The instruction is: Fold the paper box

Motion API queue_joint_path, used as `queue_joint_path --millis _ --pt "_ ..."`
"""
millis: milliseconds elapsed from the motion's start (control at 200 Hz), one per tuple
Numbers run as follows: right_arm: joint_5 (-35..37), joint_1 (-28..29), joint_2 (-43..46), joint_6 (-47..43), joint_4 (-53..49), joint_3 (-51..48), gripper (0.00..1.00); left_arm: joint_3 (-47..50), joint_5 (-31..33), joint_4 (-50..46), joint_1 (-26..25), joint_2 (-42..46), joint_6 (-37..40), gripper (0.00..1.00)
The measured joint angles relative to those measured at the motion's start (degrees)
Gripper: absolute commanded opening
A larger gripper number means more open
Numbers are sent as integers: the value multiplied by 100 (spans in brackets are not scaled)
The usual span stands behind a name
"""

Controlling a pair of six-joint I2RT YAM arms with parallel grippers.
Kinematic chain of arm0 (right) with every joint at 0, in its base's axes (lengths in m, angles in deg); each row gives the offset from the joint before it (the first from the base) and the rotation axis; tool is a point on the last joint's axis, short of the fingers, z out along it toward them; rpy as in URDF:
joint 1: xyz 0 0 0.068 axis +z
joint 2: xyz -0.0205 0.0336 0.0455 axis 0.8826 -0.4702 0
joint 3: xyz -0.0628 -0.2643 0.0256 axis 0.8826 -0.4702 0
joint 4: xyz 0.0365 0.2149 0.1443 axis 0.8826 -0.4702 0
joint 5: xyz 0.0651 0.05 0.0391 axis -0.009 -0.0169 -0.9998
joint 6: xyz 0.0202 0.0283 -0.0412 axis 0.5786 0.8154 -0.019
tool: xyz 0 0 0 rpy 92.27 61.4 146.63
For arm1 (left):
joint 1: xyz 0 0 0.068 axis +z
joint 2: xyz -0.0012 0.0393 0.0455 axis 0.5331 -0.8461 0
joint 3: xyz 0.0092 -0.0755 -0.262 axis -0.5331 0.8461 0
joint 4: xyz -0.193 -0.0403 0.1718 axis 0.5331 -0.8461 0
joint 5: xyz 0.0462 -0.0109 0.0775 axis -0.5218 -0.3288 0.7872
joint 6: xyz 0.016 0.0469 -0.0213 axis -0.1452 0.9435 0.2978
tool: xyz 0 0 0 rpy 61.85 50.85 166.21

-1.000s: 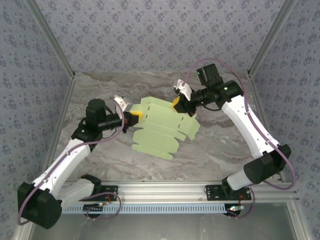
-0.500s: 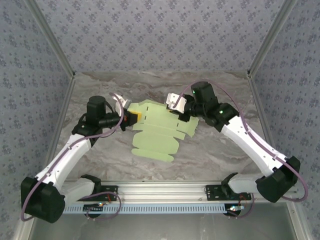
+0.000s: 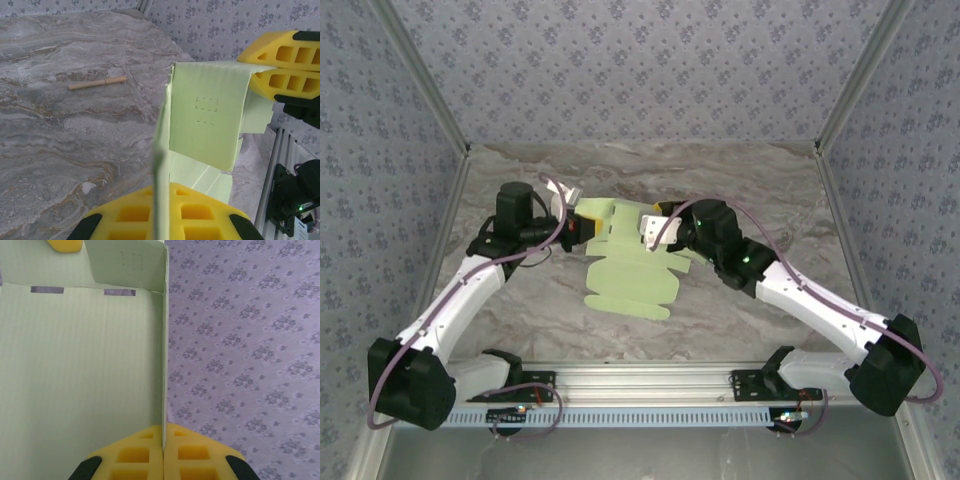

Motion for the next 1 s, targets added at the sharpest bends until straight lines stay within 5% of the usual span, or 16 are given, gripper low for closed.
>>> queue_joint_path --millis 560,854,1004 --pt "831 286 -44 -1010 1547 -785 0 -66 -66 83 26 -197 -192 0" --pt "584 136 -72 -498 793 -365 0 -129 -11 48 24 -267 -225 0" --pt "-142 -197 -319 721 -1036 861 0 -175 256 136 -7 -216 -149 30"
